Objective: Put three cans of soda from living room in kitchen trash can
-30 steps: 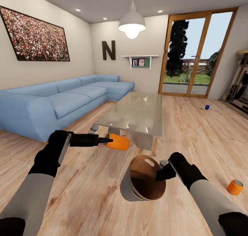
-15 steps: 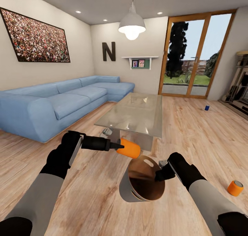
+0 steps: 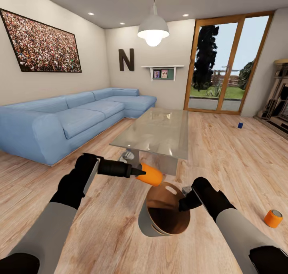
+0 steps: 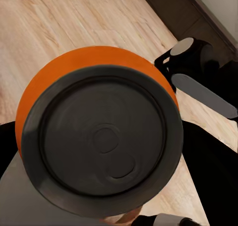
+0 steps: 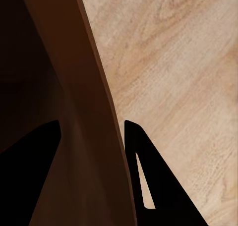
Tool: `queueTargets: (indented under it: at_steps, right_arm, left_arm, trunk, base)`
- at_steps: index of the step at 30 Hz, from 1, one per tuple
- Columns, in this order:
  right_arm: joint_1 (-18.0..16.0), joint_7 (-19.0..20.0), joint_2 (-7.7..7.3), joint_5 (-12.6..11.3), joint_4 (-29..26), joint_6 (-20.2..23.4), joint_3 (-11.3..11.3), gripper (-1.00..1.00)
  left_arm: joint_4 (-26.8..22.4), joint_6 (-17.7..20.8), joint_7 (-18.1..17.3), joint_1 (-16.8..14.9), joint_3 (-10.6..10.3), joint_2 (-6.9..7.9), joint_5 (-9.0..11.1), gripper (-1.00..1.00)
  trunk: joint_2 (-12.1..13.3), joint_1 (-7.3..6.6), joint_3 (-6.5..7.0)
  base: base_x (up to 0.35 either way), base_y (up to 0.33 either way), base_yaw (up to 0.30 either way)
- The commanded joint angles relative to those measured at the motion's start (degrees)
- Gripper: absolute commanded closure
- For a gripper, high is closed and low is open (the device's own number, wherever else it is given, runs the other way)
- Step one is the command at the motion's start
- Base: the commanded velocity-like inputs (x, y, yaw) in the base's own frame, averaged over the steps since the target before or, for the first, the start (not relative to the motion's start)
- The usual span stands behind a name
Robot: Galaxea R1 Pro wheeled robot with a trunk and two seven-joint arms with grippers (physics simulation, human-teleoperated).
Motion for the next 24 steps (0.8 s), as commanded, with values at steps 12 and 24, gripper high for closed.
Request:
queueTargets:
  at_steps: [12,24]
  right_arm:
    - [-0.1,0.2,0.10,-1.0,0.0,0.3,-0.1,1.00]
    - [-0.8,0.2,0.10,-0.9,0.3,0.3,-0.1,1.00]
  left_arm:
    - [-0.1,0.0,1.3,0.0,-2.6,-0.32,-0.1,1.00]
    - [0.6,0.0,1.5,-0.1,-4.6,-0.49,-0.3,1.00]
  trunk:
    - [0.1,-0.19,1.56]
    - [1.8,-1.27,4.05]
  base:
    - [0.000,0.000,0.000]
    - [0.000,0.000,0.000]
